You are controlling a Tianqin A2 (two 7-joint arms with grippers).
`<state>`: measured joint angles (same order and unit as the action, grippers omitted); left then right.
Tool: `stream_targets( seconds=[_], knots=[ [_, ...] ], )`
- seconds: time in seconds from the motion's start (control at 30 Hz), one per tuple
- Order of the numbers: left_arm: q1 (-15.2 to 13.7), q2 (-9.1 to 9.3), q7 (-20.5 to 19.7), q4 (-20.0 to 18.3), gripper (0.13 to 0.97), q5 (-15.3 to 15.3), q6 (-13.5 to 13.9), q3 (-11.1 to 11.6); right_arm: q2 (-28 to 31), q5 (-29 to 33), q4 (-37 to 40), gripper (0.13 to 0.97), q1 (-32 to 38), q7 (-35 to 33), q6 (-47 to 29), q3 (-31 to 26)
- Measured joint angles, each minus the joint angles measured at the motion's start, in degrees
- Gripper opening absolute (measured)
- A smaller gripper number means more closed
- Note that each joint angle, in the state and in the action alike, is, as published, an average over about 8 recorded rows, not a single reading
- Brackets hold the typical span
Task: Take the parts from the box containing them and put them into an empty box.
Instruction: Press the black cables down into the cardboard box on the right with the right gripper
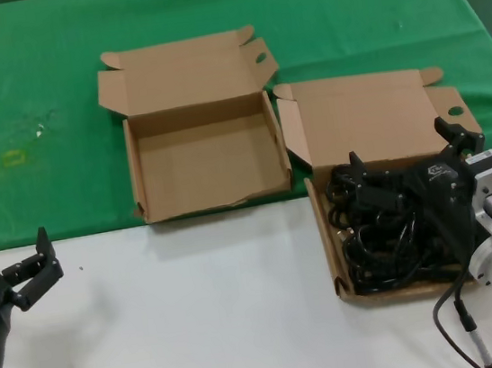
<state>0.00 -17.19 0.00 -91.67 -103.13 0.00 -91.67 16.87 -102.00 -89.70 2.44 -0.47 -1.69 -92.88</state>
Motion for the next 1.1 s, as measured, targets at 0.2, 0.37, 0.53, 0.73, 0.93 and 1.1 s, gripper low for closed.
stream_targets(
  seconds=[0.2, 0.37, 0.53, 0.73, 0.93, 1.1],
  knots=[
    [0.0, 0.0, 0.0, 0.0, 0.966, 0.0, 0.0, 0.0, 0.0, 0.0, 0.0, 0.966, 0.0, 0.0, 0.0, 0.0],
    [0.0, 0.0, 0.0, 0.0, 0.966, 0.0, 0.0, 0.0, 0.0, 0.0, 0.0, 0.966, 0.0, 0.0, 0.0, 0.0],
    [0.0, 0.0, 0.0, 0.0, 0.966, 0.0, 0.0, 0.0, 0.0, 0.0, 0.0, 0.966, 0.0, 0.0, 0.0, 0.0],
    [0.0, 0.0, 0.0, 0.0, 0.966, 0.0, 0.0, 0.0, 0.0, 0.0, 0.0, 0.966, 0.0, 0.0, 0.0, 0.0],
    [0.0, 0.0, 0.0, 0.0, 0.966, 0.0, 0.0, 0.0, 0.0, 0.0, 0.0, 0.966, 0.0, 0.0, 0.0, 0.0],
    [0.0, 0.0, 0.0, 0.0, 0.966, 0.0, 0.0, 0.0, 0.0, 0.0, 0.0, 0.966, 0.0, 0.0, 0.0, 0.0]
  ],
)
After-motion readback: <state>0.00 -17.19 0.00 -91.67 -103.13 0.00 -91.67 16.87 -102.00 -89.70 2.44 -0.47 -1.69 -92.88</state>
